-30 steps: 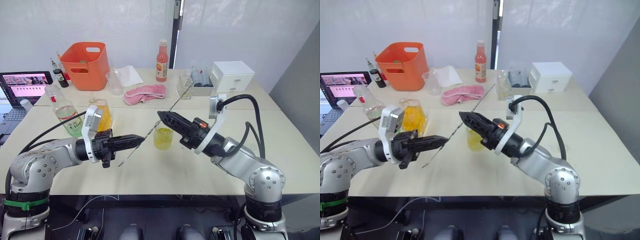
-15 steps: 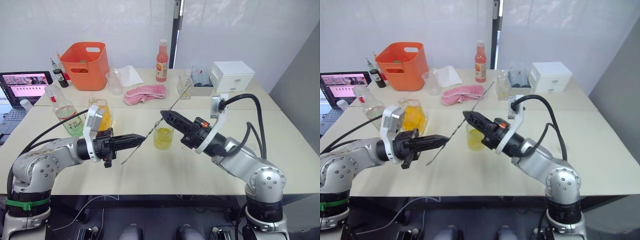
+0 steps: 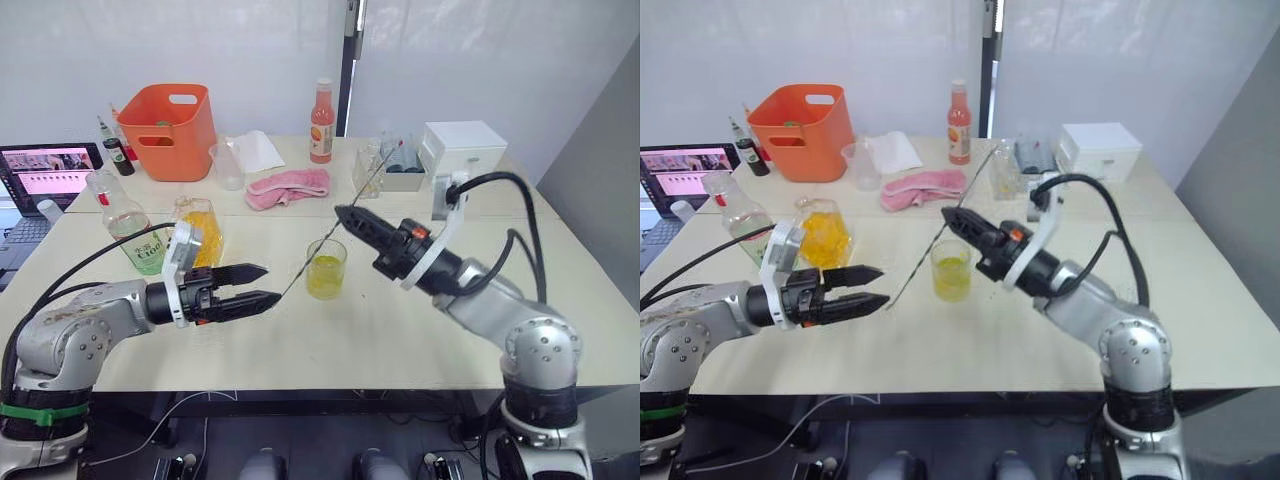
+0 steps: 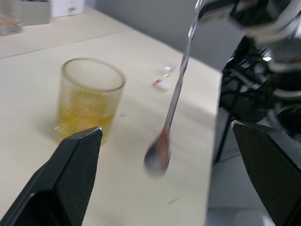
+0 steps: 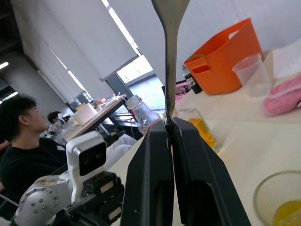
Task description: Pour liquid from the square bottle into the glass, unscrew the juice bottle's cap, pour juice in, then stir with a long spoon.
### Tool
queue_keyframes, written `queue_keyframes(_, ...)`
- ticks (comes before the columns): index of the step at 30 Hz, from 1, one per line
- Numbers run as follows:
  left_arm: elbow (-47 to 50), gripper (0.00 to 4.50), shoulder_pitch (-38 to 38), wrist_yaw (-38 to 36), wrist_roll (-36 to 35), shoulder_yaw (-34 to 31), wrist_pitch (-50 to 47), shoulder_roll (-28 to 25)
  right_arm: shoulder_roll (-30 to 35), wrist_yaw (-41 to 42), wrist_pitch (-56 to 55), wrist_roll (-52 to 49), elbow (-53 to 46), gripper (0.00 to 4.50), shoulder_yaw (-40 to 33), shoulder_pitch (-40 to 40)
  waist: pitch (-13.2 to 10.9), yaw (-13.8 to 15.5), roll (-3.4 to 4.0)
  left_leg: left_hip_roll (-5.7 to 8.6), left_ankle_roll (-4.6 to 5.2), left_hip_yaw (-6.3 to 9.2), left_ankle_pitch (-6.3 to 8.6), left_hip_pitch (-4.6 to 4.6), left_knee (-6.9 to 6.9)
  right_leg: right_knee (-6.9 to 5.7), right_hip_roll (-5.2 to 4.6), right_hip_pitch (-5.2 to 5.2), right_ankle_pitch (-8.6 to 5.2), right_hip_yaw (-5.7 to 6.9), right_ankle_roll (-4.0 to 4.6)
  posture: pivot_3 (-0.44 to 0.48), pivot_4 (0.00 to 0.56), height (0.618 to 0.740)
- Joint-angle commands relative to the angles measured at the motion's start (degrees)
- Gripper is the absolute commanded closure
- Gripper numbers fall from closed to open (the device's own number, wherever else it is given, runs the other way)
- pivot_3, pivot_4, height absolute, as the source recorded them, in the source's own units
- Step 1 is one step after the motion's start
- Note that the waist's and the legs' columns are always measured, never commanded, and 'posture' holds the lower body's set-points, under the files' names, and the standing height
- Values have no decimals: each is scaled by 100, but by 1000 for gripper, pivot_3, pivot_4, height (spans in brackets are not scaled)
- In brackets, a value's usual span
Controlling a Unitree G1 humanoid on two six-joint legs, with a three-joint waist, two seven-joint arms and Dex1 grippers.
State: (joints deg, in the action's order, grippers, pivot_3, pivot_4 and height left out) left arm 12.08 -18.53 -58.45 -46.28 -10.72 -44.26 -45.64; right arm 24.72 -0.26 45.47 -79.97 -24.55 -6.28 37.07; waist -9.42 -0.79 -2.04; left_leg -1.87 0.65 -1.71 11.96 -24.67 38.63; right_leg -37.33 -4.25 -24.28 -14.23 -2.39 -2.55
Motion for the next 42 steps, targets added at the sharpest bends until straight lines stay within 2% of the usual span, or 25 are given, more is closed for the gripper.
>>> queue_keyframes(1,-22,32,42,-98,610,169,750,-9,302,395,-108,344,260,4500,-214,615,0,11,0,0,0,-1,0,0,-3,6,-1,0,0,0,0,0,150,715)
queue_keyframes(5,-20,32,49,32,982,226,1261,216,623,952,-125,1184,789,4500,-30,1346,-1,23,2,-1,1,-3,1,-7,-5,21,-6,2,3,3,-3,0,150,715)
queue_keyframes(8,42,32,124,64,1129,217,1482,285,698,1321,-100,1723,925,4500,171,1548,-1,9,1,-1,2,-4,1,-8,-19,26,-7,-1,3,1,-3,0,150,715)
queue_keyframes(17,264,32,311,319,1027,-42,1651,469,649,2082,-105,2980,1100,4500,729,1432,-1,5,1,-3,2,-3,1,-13,-27,25,-11,-10,4,1,-3,0,150,715)
queue_keyframes(26,283,32,343,294,1058,39,1666,513,115,2539,-229,4002,1743,4500,1102,1717,-1,-3,2,-2,2,-4,1,-11,-27,23,-8,-10,4,2,-3,0,150,715)
queue_keyframes(31,280,32,344,272,1056,56,1656,515,29,2701,-236,4402,1863,4500,1104,1772,-1,11,2,1,2,-3,1,-12,-27,23,-11,-10,4,3,-3,0,150,715)
queue_keyframes(34,284,32,368,262,1062,71,1651,514,284,2833,-203,4793,1852,4500,1199,1758,-1,14,2,0,2,-3,1,-12,-27,23,-11,-10,4,4,-3,0,150,715)
queue_keyframes(42,290,32,379,259,1037,57,1615,516,455,3169,403,4606,1309,4500,1079,1664,-2,2,2,-2,2,-3,1,-11,-27,23,-8,-11,4,4,-3,0,150,715)
